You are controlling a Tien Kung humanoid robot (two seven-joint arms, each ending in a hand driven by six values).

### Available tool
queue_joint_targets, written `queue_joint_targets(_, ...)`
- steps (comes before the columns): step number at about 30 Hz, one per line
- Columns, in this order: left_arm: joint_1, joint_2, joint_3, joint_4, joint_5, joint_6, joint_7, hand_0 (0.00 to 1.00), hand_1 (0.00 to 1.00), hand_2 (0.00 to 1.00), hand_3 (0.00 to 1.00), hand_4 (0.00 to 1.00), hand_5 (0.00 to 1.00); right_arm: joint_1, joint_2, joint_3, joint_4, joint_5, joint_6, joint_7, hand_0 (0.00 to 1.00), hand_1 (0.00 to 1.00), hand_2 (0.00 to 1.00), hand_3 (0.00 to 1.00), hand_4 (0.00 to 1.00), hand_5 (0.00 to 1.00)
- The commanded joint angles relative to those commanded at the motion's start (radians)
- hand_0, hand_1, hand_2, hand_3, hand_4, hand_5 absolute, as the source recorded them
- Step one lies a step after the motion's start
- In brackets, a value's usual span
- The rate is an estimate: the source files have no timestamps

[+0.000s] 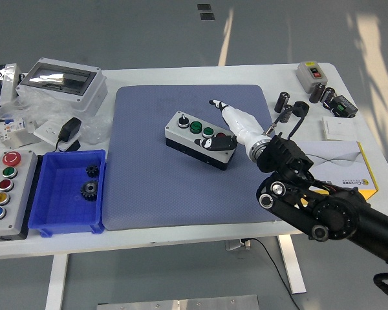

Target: Pick up the button,place it on the desk,press the button,press the button

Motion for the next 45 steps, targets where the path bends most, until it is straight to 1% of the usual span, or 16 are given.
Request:
queue_joint_targets(4, -0.004, -0.005, -0.001, 0.0, 0.003, -0.001, 0.0, 0.627, 0.592, 0.556, 0.623, 0.612, 0.185, 0.005, 0.008, -0.016, -0.01, 0.013, -0.004, -0.002, 0.953, 0.998, 0.998, 0.998, 0.94, 0.402)
queue_joint_targets(7, -0.006, -0.006, -0.001, 0.0, 0.004, -0.001, 0.001, 0.627, 0.592, 0.556, 0.623, 0.612, 0.185, 0.013, 0.016, -0.033, -0.033, 0.024, -0.009, -0.004, 0.953, 0.998, 0.998, 0.998, 0.94, 0.402)
queue_joint_targets(12, -0.008, -0.003, -0.002, 0.0, 0.005, 0.0, 0.002, 0.627, 0.592, 0.556, 0.623, 0.612, 0.183, 0.034, 0.029, -0.074, -0.079, 0.043, -0.006, -0.015, 0.954, 0.998, 0.998, 0.998, 0.949, 0.408)
queue_joint_targets(15, -0.008, -0.003, -0.002, 0.0, 0.006, 0.0, 0.002, 0.627, 0.593, 0.556, 0.623, 0.613, 0.184, 0.052, 0.043, -0.108, -0.115, 0.047, 0.001, -0.032, 0.956, 0.997, 0.998, 0.998, 0.956, 0.419)
queue_joint_targets(18, -0.01, -0.002, -0.002, 0.0, 0.008, 0.0, 0.003, 0.627, 0.593, 0.556, 0.623, 0.613, 0.184, 0.067, 0.055, -0.138, -0.143, 0.057, -0.002, -0.044, 0.956, 0.997, 0.998, 0.998, 0.956, 0.419)
queue_joint_targets(23, -0.014, 0.0, -0.003, 0.0, 0.013, -0.001, 0.003, 0.627, 0.592, 0.556, 0.623, 0.613, 0.184, 0.084, 0.072, -0.168, -0.187, 0.069, -0.038, -0.058, 0.959, 0.998, 0.998, 0.998, 0.972, 0.431)
queue_joint_targets(25, -0.014, 0.0, -0.004, 0.0, 0.014, -0.001, 0.004, 0.627, 0.592, 0.556, 0.623, 0.613, 0.184, 0.086, 0.075, -0.172, -0.197, 0.071, -0.053, -0.06, 0.959, 0.998, 0.998, 0.998, 0.972, 0.431)
queue_joint_targets(26, -0.014, 0.0, -0.004, 0.0, 0.015, -0.001, 0.004, 0.627, 0.591, 0.556, 0.622, 0.613, 0.184, 0.087, 0.076, -0.175, -0.203, 0.075, -0.064, -0.059, 0.944, 0.979, 0.984, 0.998, 0.983, 0.439)
queue_joint_targets(31, -0.016, 0.0, -0.005, 0.0, 0.019, -0.002, 0.005, 0.627, 0.591, 0.556, 0.622, 0.613, 0.184, 0.088, 0.083, -0.185, -0.226, 0.086, -0.093, -0.058, 0.944, 0.979, 0.984, 0.998, 0.983, 0.439)
queue_joint_targets(32, -0.017, 0.0, -0.005, 0.0, 0.02, -0.002, 0.004, 0.627, 0.592, 0.556, 0.622, 0.613, 0.183, 0.088, 0.084, -0.188, -0.229, 0.087, -0.095, -0.059, 0.715, 0.819, 0.826, 0.918, 0.967, 0.393)
queue_joint_targets(37, -0.019, -0.001, -0.005, 0.0, 0.024, -0.003, 0.003, 0.627, 0.592, 0.556, 0.622, 0.613, 0.183, 0.093, 0.09, -0.207, -0.236, 0.088, -0.099, -0.064, 0.715, 0.819, 0.826, 0.918, 0.967, 0.393)
queue_joint_targets(38, -0.019, -0.001, -0.005, 0.0, 0.024, -0.003, 0.003, 0.627, 0.592, 0.556, 0.622, 0.611, 0.183, 0.094, 0.09, -0.212, -0.237, 0.088, -0.1, -0.065, 0.379, 0.634, 0.655, 0.74, 0.8, 0.182)
queue_joint_targets(43, -0.02, -0.001, -0.004, 0.0, 0.025, -0.004, 0.003, 0.627, 0.592, 0.556, 0.622, 0.611, 0.183, 0.098, 0.092, -0.229, -0.241, 0.09, -0.113, -0.062, 0.379, 0.634, 0.655, 0.74, 0.8, 0.182)
queue_joint_targets(44, -0.02, -0.001, -0.004, 0.0, 0.025, -0.004, 0.003, 0.627, 0.591, 0.556, 0.622, 0.611, 0.183, 0.098, 0.092, -0.23, -0.242, 0.09, -0.116, -0.061, 0.226, 0.483, 0.512, 0.626, 0.679, 0.163)
queue_joint_targets(45, -0.02, -0.001, -0.004, 0.0, 0.024, -0.004, 0.003, 0.627, 0.591, 0.556, 0.622, 0.611, 0.183, 0.098, 0.092, -0.232, -0.243, 0.089, -0.121, -0.06, 0.226, 0.483, 0.512, 0.626, 0.679, 0.163)
